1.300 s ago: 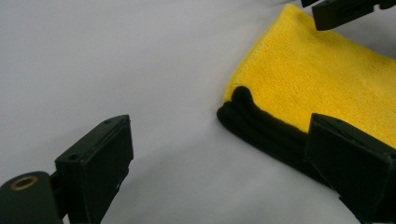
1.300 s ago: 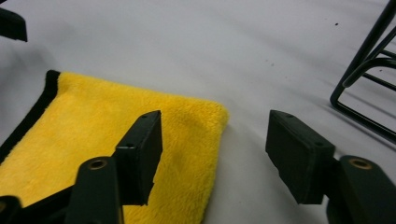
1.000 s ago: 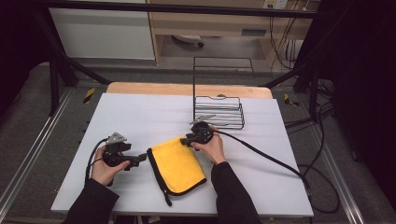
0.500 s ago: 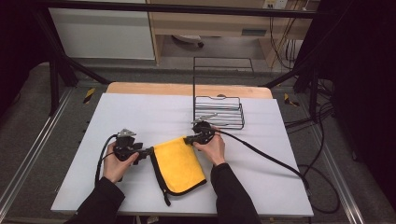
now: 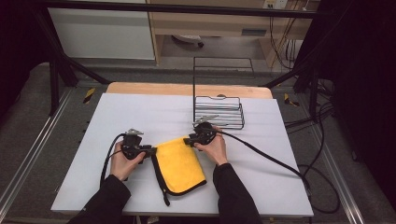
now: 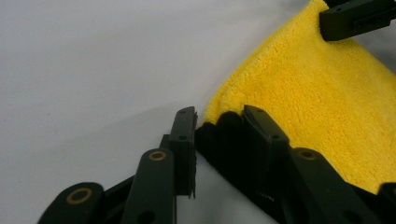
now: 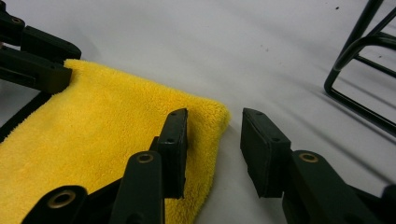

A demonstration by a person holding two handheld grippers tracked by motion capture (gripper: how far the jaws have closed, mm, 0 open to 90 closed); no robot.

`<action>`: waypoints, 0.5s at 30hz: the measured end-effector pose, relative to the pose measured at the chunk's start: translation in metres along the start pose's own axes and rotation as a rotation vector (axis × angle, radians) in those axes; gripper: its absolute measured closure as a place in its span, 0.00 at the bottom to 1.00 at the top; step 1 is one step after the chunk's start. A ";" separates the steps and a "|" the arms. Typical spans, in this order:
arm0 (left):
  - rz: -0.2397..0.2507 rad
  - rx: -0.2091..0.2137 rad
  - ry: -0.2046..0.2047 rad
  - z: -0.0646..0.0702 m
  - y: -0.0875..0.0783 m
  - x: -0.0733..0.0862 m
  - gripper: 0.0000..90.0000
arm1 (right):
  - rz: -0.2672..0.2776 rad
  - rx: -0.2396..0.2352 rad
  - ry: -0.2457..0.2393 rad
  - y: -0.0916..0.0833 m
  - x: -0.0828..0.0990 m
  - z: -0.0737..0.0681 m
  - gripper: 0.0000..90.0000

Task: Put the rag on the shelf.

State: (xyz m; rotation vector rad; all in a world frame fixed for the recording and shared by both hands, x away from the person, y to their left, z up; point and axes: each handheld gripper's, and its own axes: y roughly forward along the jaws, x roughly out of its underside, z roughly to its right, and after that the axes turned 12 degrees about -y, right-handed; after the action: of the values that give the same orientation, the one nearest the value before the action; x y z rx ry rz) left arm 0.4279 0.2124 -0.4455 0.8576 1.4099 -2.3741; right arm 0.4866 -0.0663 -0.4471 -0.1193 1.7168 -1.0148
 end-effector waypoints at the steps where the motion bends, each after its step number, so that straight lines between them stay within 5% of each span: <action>1: 0.000 -0.001 0.007 0.000 0.000 0.000 0.74 | -0.002 -0.004 0.004 0.000 0.000 0.000 0.68; 12: -0.016 -0.016 0.035 0.007 0.000 -0.001 0.84 | -0.002 -0.037 0.011 0.005 0.003 -0.001 0.77; 15: -0.012 -0.004 0.019 0.005 0.000 0.000 0.84 | -0.015 -0.056 0.090 0.005 0.002 -0.002 0.86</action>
State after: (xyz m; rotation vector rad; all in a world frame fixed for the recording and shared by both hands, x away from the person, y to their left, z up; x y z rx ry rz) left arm 0.4265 0.2083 -0.4434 0.8759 1.4298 -2.3773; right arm 0.4864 -0.0635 -0.4514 -0.1247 1.8296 -0.9961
